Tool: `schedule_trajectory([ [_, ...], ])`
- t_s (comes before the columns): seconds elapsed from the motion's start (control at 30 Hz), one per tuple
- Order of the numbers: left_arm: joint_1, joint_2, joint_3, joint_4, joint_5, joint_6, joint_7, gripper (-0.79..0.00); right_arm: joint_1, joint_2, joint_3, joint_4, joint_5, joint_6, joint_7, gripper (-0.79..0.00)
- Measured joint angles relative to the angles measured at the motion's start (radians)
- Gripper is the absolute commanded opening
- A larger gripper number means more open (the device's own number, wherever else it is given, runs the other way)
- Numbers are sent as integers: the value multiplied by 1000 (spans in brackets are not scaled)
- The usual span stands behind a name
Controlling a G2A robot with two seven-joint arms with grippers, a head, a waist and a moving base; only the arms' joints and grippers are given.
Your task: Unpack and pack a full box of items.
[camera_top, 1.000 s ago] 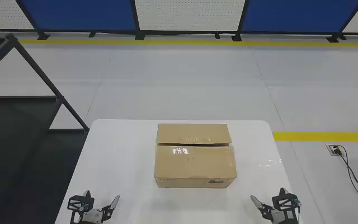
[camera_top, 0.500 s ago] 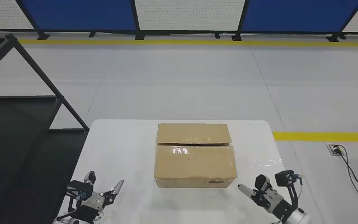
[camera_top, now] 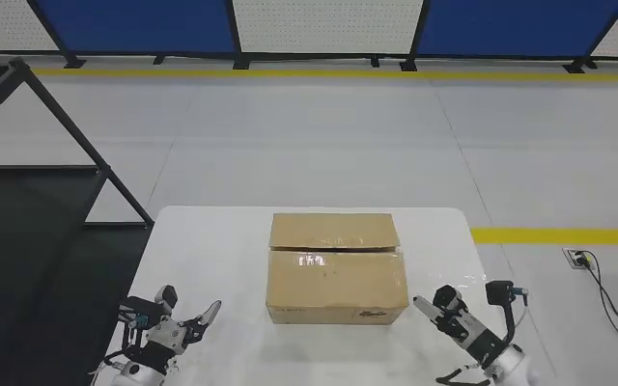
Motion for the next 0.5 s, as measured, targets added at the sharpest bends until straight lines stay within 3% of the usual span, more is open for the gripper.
schedule_trajectory([
  [0.3,-141,4,14,33,-210,-83,-228,0,238,6,-52,210,196,-53,160,0],
  [0.5,-142,4,15,32,-209,-84,-233,0,242,6,-54,213,190,-52,166,0],
])
